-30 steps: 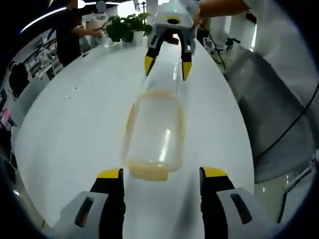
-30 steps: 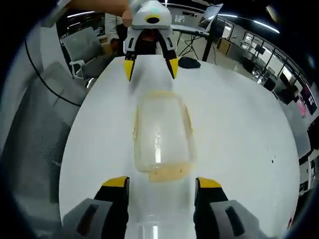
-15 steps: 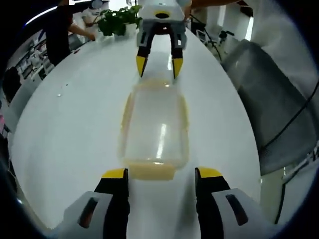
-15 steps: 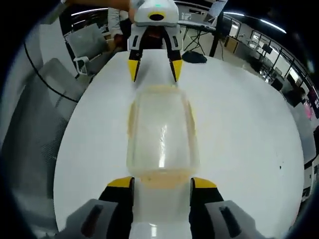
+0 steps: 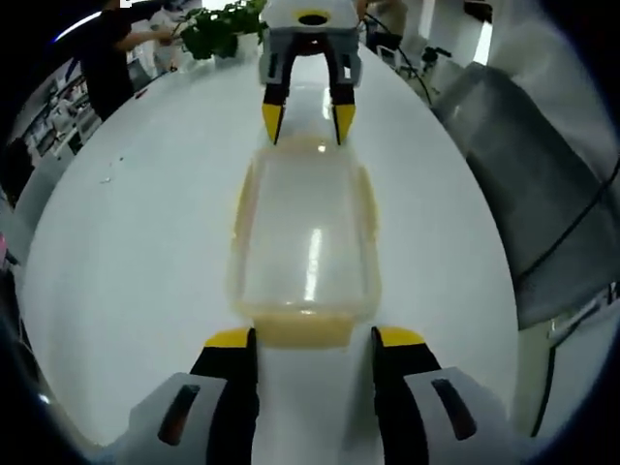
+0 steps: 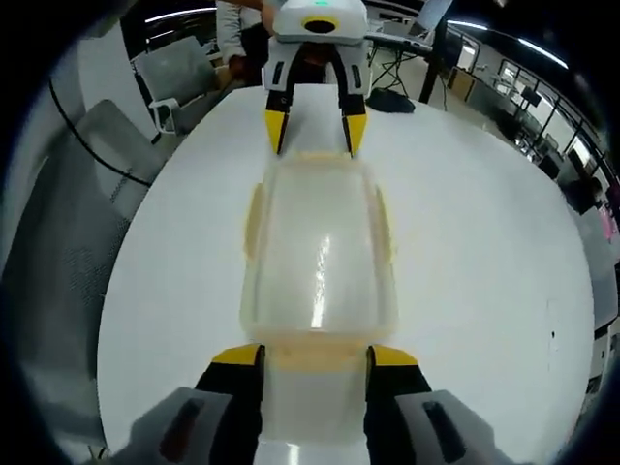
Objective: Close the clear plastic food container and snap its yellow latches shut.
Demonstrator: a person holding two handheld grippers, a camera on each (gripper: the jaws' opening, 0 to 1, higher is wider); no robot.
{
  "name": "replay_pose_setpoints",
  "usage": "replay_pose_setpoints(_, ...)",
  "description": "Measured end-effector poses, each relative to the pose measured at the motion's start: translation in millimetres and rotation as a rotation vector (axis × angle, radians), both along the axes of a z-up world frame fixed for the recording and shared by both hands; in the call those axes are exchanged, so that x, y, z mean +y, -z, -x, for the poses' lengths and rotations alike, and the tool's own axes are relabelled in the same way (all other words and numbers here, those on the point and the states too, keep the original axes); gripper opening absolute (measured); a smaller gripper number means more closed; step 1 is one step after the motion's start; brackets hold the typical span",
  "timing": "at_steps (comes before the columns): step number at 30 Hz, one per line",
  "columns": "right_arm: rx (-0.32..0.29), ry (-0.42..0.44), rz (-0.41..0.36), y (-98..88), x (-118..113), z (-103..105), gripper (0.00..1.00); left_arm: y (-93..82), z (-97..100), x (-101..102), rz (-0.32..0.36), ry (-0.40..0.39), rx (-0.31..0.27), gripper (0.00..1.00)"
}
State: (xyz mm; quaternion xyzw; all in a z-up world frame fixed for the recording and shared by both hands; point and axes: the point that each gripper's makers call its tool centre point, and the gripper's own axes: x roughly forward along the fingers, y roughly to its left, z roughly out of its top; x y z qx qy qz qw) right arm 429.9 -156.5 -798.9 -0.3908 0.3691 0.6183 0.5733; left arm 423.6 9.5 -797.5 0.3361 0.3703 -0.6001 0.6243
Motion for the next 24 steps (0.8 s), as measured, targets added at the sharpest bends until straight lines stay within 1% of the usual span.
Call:
replay_pose_setpoints(2, 0.004, 0.005, -0.006, 0.4, 1.6, -0.5, 0.37, 3.2, 1.3, 2.3, -0.019, 0.016, -0.001, 0.44)
replay_pose_setpoints(3, -0.003, -0.004, -0.002, 1.7, 1.5, -0.3, 0.38, 4.0, 0.5, 2.1, -0.021, 0.01, -0.001, 0.44)
replay_pose_setpoints(6, -0.008, -0.01, 0.003, 3.7, 1.8, -0.2, 0.38, 2.7, -1.4, -0.3, -0.012, 0.005, -0.005, 0.41)
replay_pose_setpoints(8, -0.002, -0.009, -0.001, 5.7, 2.6, 0.0, 0.38, 3.2, -3.2, -1.5, -0.013, 0.011, -0.018, 0.39)
replay_pose_setpoints(10, -0.014, -0.029, 0.022, 7.6, 0.6, -0.6, 0.38, 3.7, -2.4, -2.5, -0.021, 0.019, -0.024, 0.39)
replay_pose_setpoints(13, -0.015, -0.021, 0.02, 7.1, 1.6, -1.5, 0.38, 3.6, -2.2, -2.2, -0.023, 0.018, -0.033, 0.39)
replay_pose_setpoints(16, -0.017, -0.013, 0.02, 7.7, 1.4, -1.4, 0.38, 4.4, -4.1, -3.4, -0.028, -0.009, -0.04, 0.39)
replay_pose_setpoints(24, -0.022, -0.013, 0.029, 7.2, 1.6, -0.1, 0.37, 4.4, -2.6, -3.2, -0.042, -0.012, -0.038, 0.39)
